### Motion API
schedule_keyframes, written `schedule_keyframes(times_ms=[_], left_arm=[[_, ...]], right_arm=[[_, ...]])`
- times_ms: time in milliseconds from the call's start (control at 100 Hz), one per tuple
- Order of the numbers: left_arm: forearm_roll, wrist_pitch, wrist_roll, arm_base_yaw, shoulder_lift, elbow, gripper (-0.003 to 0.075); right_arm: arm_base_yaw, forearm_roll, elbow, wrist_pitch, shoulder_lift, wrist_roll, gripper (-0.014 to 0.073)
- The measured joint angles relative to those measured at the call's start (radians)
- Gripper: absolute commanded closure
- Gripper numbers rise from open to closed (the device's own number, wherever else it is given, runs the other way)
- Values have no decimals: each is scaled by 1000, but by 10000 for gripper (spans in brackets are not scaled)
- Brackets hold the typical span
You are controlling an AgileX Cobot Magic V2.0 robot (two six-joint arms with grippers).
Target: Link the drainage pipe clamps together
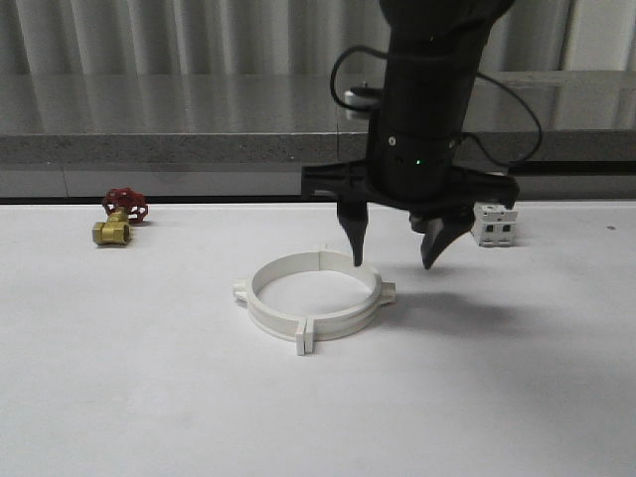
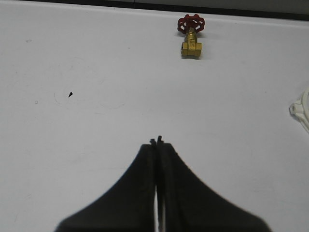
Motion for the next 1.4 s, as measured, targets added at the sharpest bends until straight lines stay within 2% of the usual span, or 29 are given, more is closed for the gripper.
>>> schedule_keyframes(times_ms=[300,610,790,890,1080,1180,1200,1400], left_arm=[[0,0,0,0,0,0,740],[0,0,0,0,0,0,740],[0,0,0,0,0,0,740],[0,0,0,0,0,0,740],[0,0,0,0,0,0,740],[0,0,0,0,0,0,740],[0,0,0,0,0,0,740],[0,0,0,0,0,0,740]], right_arm=[[-96,-13,80,43,-242,-233,112],[-307,-36,406,46,-692,-313,112],[-348,-42,592,55,-988,-344,123],[-348,-42,694,67,-1137,-350,209],[-348,-42,844,80,-1419,-365,558],[-350,-42,885,88,-1526,-365,700],[-350,-42,888,88,-1544,-365,719],[-350,-42,894,92,-1627,-367,711]])
